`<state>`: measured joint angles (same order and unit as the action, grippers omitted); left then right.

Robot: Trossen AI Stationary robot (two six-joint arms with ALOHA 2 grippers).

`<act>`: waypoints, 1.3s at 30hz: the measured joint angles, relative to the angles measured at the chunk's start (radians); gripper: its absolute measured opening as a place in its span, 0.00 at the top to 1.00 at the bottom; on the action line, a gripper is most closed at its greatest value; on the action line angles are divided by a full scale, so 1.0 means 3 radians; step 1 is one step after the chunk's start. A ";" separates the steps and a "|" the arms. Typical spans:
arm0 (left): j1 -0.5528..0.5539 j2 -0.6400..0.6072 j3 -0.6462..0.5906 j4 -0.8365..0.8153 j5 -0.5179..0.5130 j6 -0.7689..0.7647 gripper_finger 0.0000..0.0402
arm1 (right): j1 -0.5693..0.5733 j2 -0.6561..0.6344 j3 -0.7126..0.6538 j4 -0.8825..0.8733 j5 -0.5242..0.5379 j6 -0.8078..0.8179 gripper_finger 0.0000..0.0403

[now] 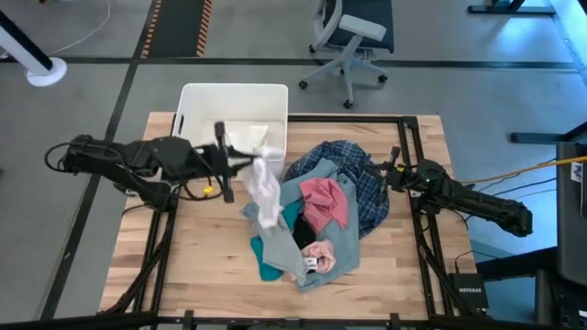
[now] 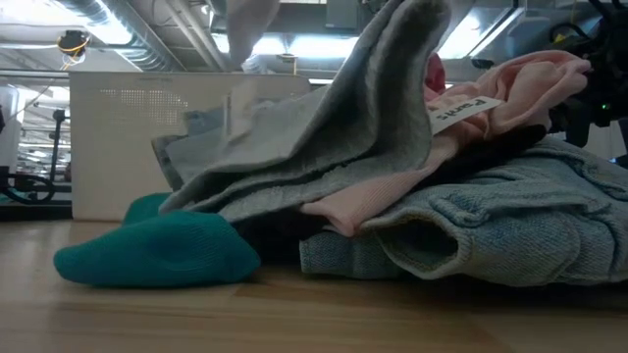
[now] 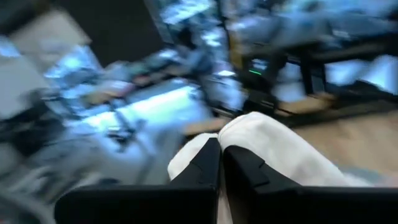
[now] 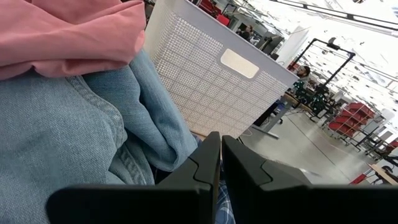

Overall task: Sort clothes
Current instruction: Put the light pink underwear into the white laundry bin

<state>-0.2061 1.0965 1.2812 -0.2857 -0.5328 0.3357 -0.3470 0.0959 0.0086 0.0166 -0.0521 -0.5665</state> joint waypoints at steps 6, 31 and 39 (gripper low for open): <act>0.0246 -0.0021 0.0000 0.0559 -0.0748 0.0503 0.99 | -0.0001 0.0001 0.0000 0.0000 0.0000 0.0000 0.91; 0.2012 -0.0028 -0.0001 -0.0372 -0.1198 0.0099 0.98 | -0.0001 0.0000 0.0000 0.0000 0.0000 0.0000 0.91; 0.2284 -0.0028 -0.0001 -0.1367 -0.1087 -0.0611 0.98 | -0.0001 0.0000 0.0000 0.0000 0.0000 0.0000 0.91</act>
<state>0.4791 1.0882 1.2808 -0.6957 -0.8591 0.1525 -0.3473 0.0959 0.0086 0.0166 -0.0521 -0.5666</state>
